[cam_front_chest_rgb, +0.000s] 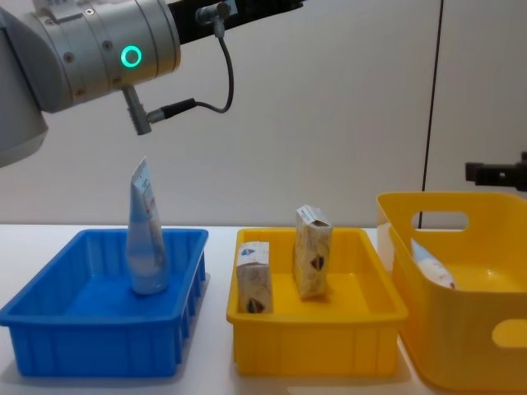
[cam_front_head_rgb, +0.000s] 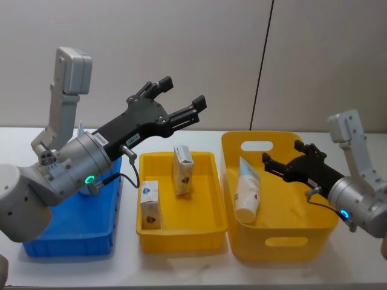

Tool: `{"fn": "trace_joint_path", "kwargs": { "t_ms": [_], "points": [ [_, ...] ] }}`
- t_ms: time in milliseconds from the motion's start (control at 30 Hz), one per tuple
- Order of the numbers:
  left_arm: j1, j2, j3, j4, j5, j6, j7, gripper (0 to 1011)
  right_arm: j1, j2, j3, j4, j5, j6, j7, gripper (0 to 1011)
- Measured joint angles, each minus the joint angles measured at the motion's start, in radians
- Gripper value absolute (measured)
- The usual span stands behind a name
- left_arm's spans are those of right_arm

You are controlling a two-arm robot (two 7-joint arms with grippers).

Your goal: Bimanual collaborative sorting of washing and personal care products

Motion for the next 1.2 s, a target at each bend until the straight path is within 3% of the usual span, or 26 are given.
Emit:
{"fn": "trace_joint_path", "kwargs": {
  "t_ms": [433,1200],
  "points": [
    [0.0,0.0,0.0,0.0,0.0,0.0,0.0,1001,-0.001,-0.031,-0.022,-0.068,-0.013,0.023,0.0,1002],
    [0.0,0.0,0.0,0.0,0.0,0.0,0.0,1001,0.003,-0.091,-0.086,-0.078,-0.019,0.036,0.009,1002]
  ]
}}
